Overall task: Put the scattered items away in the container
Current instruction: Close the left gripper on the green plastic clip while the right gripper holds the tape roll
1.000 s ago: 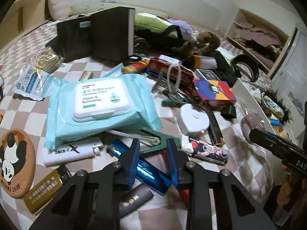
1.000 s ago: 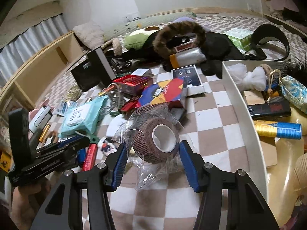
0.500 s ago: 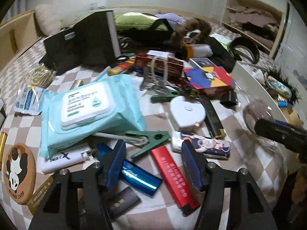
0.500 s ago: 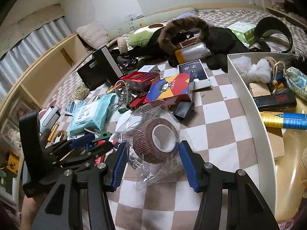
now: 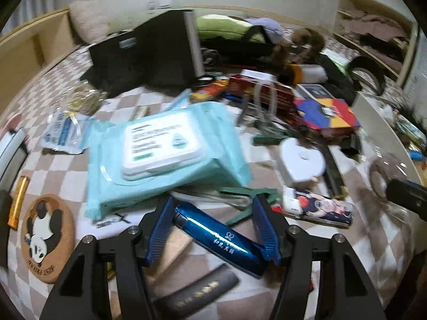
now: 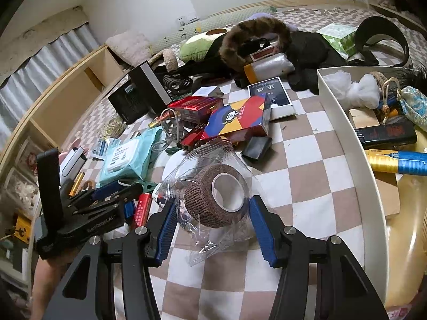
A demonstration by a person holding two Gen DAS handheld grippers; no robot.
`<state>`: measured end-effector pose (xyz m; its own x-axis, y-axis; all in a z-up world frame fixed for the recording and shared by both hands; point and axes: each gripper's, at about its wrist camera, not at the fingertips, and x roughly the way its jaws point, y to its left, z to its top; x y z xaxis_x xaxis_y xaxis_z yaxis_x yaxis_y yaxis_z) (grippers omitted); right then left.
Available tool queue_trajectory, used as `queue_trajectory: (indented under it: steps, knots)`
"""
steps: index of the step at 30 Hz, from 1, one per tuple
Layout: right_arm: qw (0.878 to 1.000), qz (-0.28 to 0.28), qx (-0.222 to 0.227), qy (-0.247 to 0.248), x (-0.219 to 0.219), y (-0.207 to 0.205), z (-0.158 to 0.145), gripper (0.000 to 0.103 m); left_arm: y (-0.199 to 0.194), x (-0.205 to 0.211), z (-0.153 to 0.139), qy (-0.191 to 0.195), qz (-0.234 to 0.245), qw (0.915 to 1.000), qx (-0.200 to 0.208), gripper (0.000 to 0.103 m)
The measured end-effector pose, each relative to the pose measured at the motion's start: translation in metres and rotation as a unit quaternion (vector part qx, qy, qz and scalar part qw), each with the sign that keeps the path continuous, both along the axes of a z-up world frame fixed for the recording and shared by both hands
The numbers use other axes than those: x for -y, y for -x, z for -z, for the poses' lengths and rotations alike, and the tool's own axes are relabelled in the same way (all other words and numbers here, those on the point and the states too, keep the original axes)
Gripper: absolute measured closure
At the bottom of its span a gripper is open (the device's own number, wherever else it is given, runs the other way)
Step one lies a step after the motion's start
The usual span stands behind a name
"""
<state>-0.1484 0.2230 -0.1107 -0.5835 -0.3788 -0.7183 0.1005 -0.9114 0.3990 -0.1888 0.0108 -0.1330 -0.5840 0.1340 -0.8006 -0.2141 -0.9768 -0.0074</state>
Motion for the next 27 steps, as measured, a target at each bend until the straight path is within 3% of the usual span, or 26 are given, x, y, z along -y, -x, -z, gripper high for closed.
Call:
queue_trajectory:
  steps: [6, 15, 20, 22, 24, 27]
  knots:
    - [1.000, -0.003, 0.004, 0.003, 0.001, 0.001, 0.001, 0.048, -0.006, -0.025, 0.005, 0.031, 0.039, 0.9987, 0.003, 0.042]
    - [1.000, -0.003, 0.009, 0.009, 0.000, 0.002, 0.002, 0.048, 0.006, -0.030, 0.008, 0.015, 0.034, 0.9991, 0.021, 0.030]
    - [1.000, -0.004, 0.012, 0.012, 0.000, 0.004, 0.003, 0.048, 0.010, -0.029, 0.007, 0.004, 0.029, 0.9993, 0.024, 0.030]
    - [1.000, -0.004, 0.012, 0.011, 0.000, 0.004, 0.003, 0.048, 0.011, -0.027, 0.006, -0.003, 0.028, 0.9993, 0.025, 0.041]
    - [1.000, -0.005, 0.013, 0.011, 0.001, 0.004, 0.003, 0.048, 0.011, -0.025, 0.004, -0.012, 0.029, 0.9993, 0.022, 0.063]
    - [1.000, -0.005, 0.013, 0.012, 0.000, 0.003, 0.003, 0.048, 0.010, -0.022, 0.001, -0.026, 0.032, 0.9989, 0.021, 0.077]
